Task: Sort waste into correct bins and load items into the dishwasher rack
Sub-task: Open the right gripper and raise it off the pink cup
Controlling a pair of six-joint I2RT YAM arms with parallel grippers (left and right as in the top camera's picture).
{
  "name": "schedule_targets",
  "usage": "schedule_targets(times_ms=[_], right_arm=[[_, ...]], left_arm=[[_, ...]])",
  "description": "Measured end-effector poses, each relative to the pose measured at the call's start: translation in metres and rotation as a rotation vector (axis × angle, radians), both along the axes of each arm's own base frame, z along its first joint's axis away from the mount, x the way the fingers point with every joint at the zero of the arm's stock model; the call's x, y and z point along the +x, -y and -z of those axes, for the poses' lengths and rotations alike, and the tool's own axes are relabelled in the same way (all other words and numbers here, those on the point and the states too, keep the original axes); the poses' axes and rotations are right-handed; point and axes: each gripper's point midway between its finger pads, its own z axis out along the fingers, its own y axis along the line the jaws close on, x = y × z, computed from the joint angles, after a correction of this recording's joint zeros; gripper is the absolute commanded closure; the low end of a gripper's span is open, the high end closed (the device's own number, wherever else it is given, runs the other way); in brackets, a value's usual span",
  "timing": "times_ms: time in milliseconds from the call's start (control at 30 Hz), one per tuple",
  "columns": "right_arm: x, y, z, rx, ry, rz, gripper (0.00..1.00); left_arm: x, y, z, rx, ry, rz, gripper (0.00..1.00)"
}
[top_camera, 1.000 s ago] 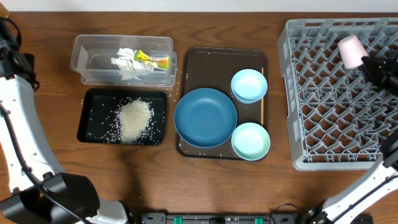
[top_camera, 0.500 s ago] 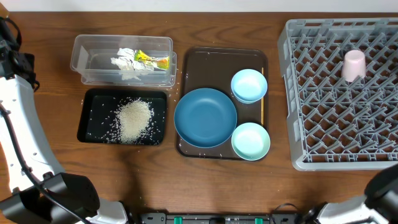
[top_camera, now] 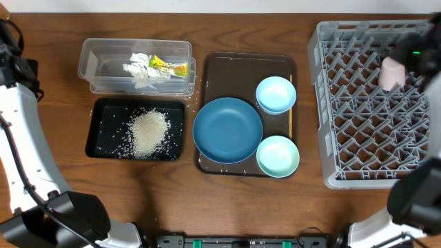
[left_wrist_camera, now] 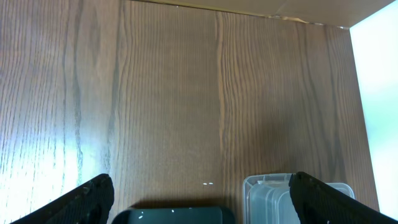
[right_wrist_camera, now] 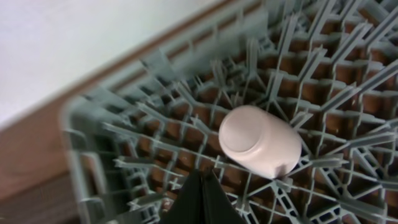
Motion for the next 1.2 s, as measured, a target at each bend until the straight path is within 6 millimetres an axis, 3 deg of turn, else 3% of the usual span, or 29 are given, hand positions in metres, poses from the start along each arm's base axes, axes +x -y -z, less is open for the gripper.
schedule_targets(times_ms=[100,200,333,500,700,900,1200], right_arm=[[0.009,0.003,0.029,-0.077,-0.068,0.035,0.99],[0.015,0.019,0.046,-0.138,-0.095,0.085,0.99],[0.015,0.032,0.065,-0.181,-0.134,0.123,0.99],[0.019,0.034,0.083,-0.189,-0.164,0.106,0.99],[0.025,0.032,0.087,-0.203,-0.158,0.067,0.99],[0.019,0.036,0.089,-0.232,-0.194,0.065,0.99],[-0.018,0.063,0.088,-0.361,-0.349,0.180,0.99]], left_arm=[[0.000,0.000,0.000,0.000,0.000,0.000,0.08],[0.000,0.000,0.000,0.000,-0.001,0.000,0.08],[0.000,0.000,0.000,0.000,0.000,0.000,0.08],[0.000,0.000,0.000,0.000,0.000,0.000,0.08],[0.000,0.000,0.000,0.000,-0.001,0.000,0.08],[0.000,0.000,0.000,0.000,-0.001,0.000,0.08],[0.000,0.000,0.000,0.000,0.000,0.000,0.08]])
